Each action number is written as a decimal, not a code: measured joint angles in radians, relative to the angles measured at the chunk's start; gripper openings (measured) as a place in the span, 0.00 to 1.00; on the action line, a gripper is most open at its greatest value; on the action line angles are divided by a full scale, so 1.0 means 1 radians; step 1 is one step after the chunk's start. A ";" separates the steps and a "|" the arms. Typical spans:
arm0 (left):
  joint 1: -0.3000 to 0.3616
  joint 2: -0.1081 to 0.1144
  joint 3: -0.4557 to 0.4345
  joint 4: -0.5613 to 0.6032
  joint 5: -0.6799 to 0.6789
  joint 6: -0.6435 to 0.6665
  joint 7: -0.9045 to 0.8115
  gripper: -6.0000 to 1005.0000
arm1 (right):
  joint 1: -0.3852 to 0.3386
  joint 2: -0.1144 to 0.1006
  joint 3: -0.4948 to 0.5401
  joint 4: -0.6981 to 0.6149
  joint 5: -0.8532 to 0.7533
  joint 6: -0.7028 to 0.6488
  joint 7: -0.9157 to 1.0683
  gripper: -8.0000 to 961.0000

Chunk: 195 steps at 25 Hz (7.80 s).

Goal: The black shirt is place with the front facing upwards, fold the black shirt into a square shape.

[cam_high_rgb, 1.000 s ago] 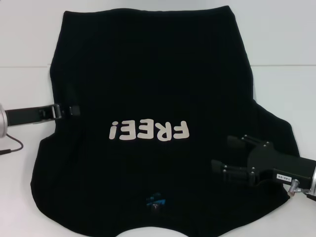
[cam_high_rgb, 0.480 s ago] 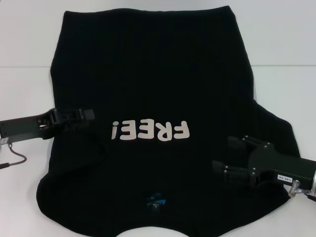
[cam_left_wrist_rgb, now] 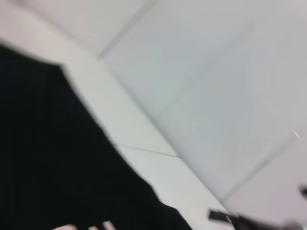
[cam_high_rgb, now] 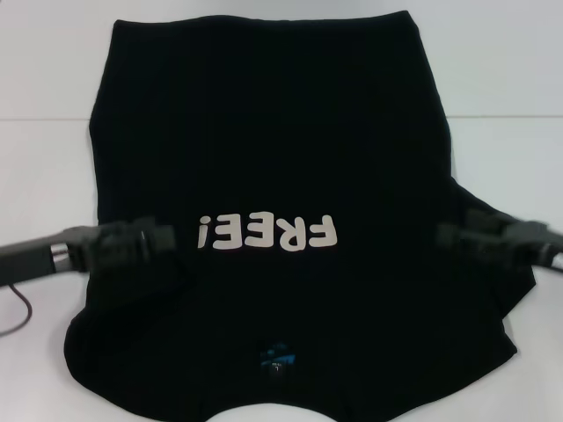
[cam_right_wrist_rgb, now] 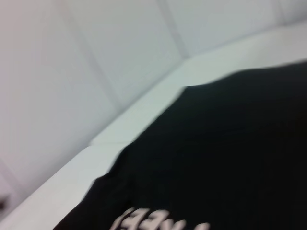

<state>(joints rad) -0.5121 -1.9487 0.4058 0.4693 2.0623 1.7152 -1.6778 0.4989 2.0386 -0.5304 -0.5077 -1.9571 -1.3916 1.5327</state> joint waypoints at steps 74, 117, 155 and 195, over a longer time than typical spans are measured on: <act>0.101 -0.091 0.010 0.025 0.010 0.081 0.452 0.94 | 0.325 -0.084 -0.152 -0.050 -0.756 0.219 1.031 0.97; 0.095 -0.087 0.012 0.028 0.010 0.085 0.441 0.95 | 0.265 -0.100 -0.098 -0.252 -0.729 0.103 1.023 0.04; 0.094 -0.084 0.006 0.029 0.005 0.076 0.437 0.94 | 0.389 0.009 -0.241 -0.248 -0.531 0.031 0.778 0.14; -0.023 -0.044 0.133 0.483 0.566 -0.027 -0.646 0.94 | 0.000 0.050 -0.209 -0.024 0.043 -0.047 -0.389 0.83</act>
<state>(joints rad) -0.5348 -1.9929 0.5389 0.9524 2.6278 1.6882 -2.3237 0.4992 2.0887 -0.7398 -0.5317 -1.9144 -1.4390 1.1433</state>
